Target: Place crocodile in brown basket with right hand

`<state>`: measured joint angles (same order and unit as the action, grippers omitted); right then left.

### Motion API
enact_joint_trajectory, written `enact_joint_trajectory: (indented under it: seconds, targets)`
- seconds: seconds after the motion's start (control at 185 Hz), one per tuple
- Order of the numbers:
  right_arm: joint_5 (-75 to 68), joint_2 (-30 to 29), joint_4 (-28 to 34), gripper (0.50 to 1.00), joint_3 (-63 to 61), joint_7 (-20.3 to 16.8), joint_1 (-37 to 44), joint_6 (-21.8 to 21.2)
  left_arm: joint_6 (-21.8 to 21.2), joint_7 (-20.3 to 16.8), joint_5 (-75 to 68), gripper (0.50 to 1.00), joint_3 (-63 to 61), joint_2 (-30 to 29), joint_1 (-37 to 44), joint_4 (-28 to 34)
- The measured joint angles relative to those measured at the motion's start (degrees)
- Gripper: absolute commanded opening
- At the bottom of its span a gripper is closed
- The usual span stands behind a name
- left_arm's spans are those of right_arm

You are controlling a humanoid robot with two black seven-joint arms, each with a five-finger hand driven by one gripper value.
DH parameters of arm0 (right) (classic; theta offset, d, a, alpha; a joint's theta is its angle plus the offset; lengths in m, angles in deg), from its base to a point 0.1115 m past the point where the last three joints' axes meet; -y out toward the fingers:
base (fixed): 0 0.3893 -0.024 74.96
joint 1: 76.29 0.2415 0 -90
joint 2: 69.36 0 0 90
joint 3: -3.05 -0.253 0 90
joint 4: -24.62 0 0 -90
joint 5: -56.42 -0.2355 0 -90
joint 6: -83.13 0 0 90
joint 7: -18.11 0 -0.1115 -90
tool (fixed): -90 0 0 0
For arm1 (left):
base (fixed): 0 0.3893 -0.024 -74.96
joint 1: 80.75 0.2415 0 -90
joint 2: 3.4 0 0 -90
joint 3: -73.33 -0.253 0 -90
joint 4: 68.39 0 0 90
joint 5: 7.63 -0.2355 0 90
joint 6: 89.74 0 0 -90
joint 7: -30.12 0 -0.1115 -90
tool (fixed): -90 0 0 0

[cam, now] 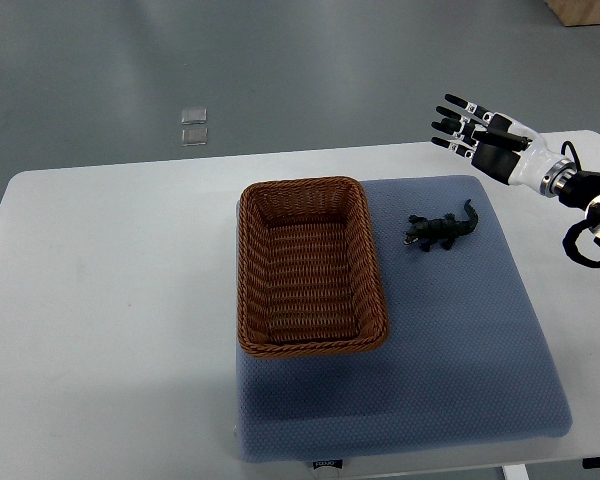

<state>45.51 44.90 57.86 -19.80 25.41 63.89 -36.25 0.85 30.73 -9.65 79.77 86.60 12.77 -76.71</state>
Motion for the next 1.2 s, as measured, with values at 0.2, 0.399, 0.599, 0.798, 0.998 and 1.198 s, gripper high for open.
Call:
enact_joint_trajectory:
  seconds: [0.2,0.399,0.599,0.798,0.998,1.198]
  targets:
    - [0.0,0.1,0.1,0.932,0.0,0.0,0.1,0.0,0.1,0.2,0.0,1.000,0.1,0.0,0.0,-0.2]
    - [0.1,0.1,0.0,0.932,0.2,0.0,0.1,-0.4,0.2,0.2,0.0,1.000,0.0,0.0,-0.1,-0.6]
    - [2.8,0.2,0.0,0.932,0.3,0.0,0.0,-0.5,-0.2,0.1,0.0,1.000,-0.1,0.0,-0.8,0.1]
    - [6.2,0.7,0.5,0.932,0.1,0.1,0.6,-0.7,-0.3,0.1,0.0,1.000,0.0,0.0,-0.9,-0.2]
    - [9.3,2.9,1.6,0.932,0.2,0.1,4.1,-1.4,-0.3,0.1,0.0,1.000,-0.1,0.0,-0.9,0.0]
    - [10.7,3.5,1.7,0.932,0.1,0.1,5.3,-4.1,-0.3,0.1,0.0,1.000,-0.1,0.0,-0.9,0.0]
